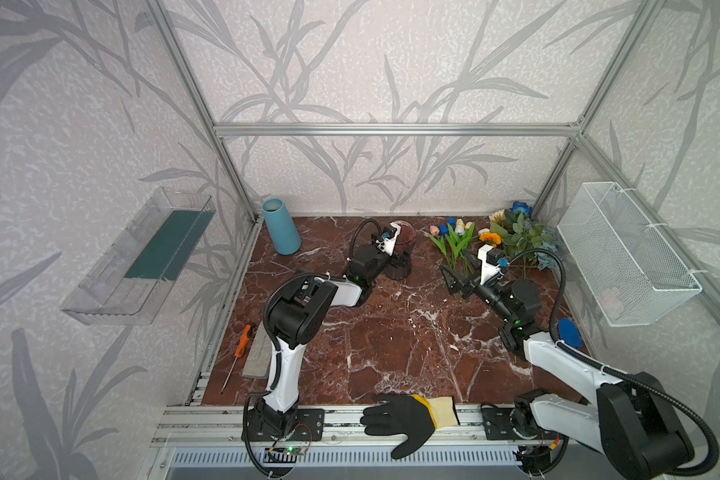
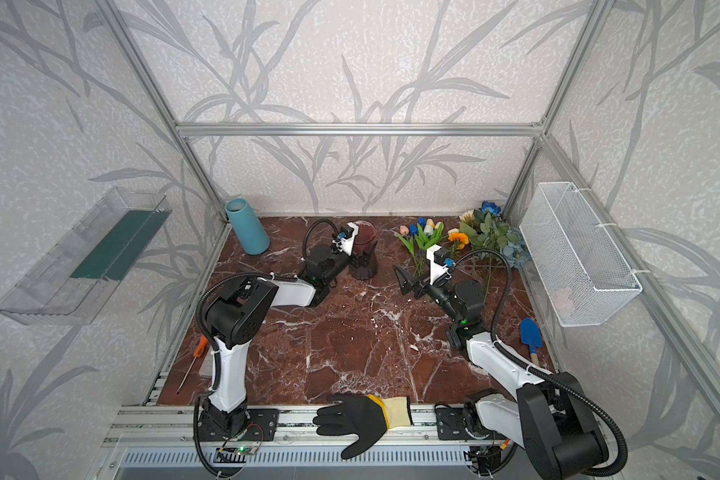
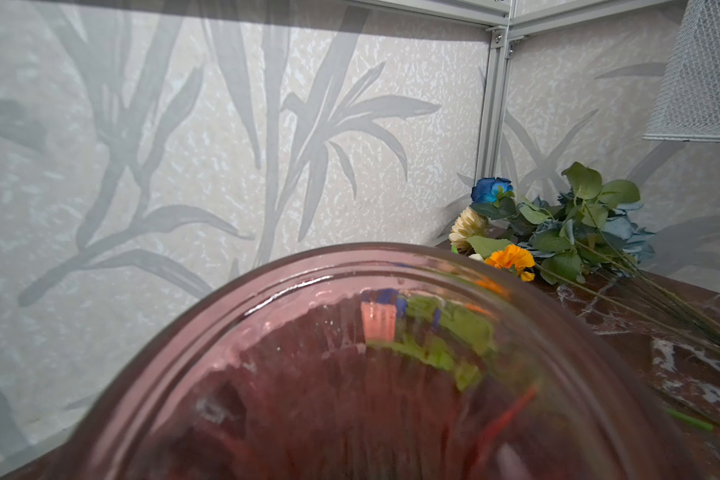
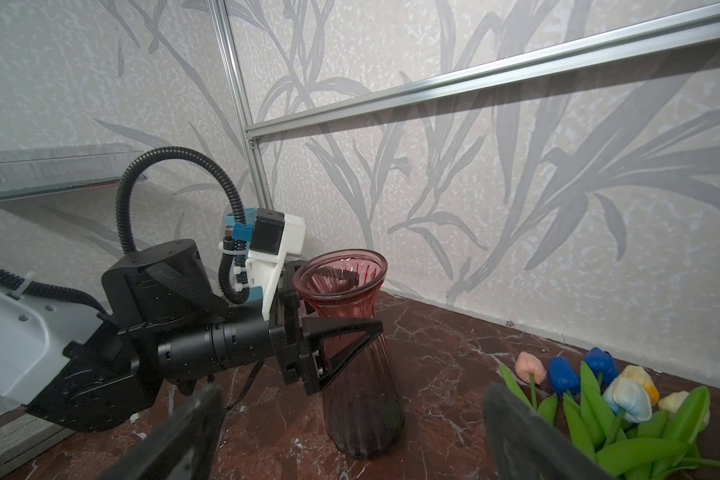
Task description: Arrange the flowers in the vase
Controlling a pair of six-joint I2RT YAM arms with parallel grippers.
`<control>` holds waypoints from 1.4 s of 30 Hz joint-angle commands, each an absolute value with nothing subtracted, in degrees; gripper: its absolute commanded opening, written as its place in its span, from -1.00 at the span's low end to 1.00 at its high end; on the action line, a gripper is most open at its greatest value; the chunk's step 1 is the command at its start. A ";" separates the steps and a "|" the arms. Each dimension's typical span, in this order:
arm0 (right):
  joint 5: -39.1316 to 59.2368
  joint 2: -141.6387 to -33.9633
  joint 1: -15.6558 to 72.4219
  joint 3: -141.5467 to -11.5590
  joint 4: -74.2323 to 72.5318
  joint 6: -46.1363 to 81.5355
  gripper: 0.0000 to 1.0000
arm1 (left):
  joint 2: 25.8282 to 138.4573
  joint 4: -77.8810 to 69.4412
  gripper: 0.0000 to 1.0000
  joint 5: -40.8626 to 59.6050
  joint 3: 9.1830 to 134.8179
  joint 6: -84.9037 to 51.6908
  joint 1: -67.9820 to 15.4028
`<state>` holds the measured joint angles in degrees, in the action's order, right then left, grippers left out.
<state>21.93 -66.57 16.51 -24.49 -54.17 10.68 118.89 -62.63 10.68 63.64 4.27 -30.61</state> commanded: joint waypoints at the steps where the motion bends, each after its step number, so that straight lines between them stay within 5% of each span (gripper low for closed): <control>1: 21.38 -65.23 16.78 -26.19 -55.57 9.92 0.95 | 115.74 -63.95 0.98 11.16 64.03 5.10 -30.68; 19: 16.93 -63.59 16.79 -29.55 -51.12 7.61 0.95 | 106.47 -62.88 0.99 8.62 50.40 3.51 -30.93; 27: 11.66 -63.84 16.70 -33.43 -43.91 6.57 0.93 | 92.47 -59.82 0.99 5.13 37.53 4.69 -33.88; 32: 5.69 -68.33 15.52 -39.91 -29.53 9.16 0.69 | 80.41 -56.06 0.97 2.64 29.53 4.81 -36.31; 34: 6.03 -71.46 13.54 -43.14 -24.04 12.49 0.41 | 77.61 -55.95 0.92 3.39 26.74 4.50 -36.83; 42: 12.25 -90.09 7.12 -62.38 0.53 17.07 -0.18 | 77.65 -61.12 0.85 5.37 16.52 6.54 -39.47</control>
<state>10.52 -86.02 7.35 -56.95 -13.06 15.59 77.03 -57.67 4.80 18.59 5.08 -38.48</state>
